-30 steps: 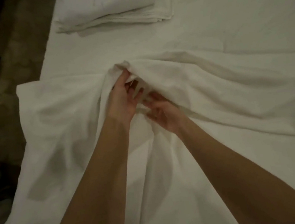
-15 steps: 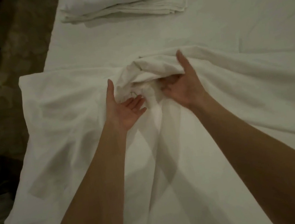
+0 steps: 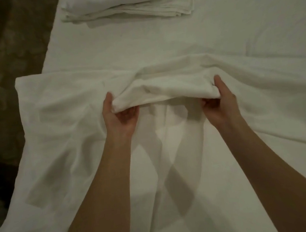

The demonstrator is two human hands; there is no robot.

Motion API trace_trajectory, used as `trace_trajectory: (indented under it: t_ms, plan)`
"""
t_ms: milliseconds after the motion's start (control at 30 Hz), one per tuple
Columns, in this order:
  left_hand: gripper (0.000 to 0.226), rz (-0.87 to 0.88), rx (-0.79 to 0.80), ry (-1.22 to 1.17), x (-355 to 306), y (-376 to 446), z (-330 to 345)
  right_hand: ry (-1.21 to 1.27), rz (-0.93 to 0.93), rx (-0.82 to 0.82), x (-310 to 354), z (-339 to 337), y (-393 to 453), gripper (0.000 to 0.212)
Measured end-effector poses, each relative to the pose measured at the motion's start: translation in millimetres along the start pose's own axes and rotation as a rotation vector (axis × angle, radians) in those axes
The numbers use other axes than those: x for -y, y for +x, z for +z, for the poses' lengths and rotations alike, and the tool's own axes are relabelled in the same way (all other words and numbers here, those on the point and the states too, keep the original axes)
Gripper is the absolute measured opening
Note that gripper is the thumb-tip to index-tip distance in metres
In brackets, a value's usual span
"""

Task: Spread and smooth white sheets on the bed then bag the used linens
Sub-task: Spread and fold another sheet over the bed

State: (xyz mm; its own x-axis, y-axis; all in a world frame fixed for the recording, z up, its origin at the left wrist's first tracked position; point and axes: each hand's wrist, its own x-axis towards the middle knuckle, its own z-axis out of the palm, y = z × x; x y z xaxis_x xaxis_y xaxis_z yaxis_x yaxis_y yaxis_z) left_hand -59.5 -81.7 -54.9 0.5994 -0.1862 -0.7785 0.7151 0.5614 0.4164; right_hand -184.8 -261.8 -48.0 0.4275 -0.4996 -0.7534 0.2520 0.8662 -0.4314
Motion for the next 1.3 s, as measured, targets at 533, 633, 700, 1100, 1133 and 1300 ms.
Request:
trace_trajectory:
  t_ms: [533,633,700,1100,1133,1300]
  plan:
    - [0.034,0.222,-0.061,-0.043,-4,-84,-141,-0.082,-0.103,-0.144,-4,-129,-104,0.044]
    - [0.028,0.253,-0.193,-0.004,-7,-101,-169,-0.054,-0.118,-0.167,-13,-167,-132,0.053]
    - [0.033,0.277,-0.209,-0.062,-11,-115,-183,-0.041,-0.126,-0.169,-18,-182,-150,0.047]
    - [0.022,0.397,-0.372,0.141,-51,-198,-255,-0.079,-0.034,-0.212,-46,-257,-202,0.133]
    - [0.02,0.407,-0.379,0.146,-53,-202,-264,-0.064,-0.027,-0.228,-52,-262,-205,0.135]
    - [0.013,0.374,-0.533,0.032,-73,-213,-304,-0.039,-0.036,-0.312,-81,-299,-217,0.128]
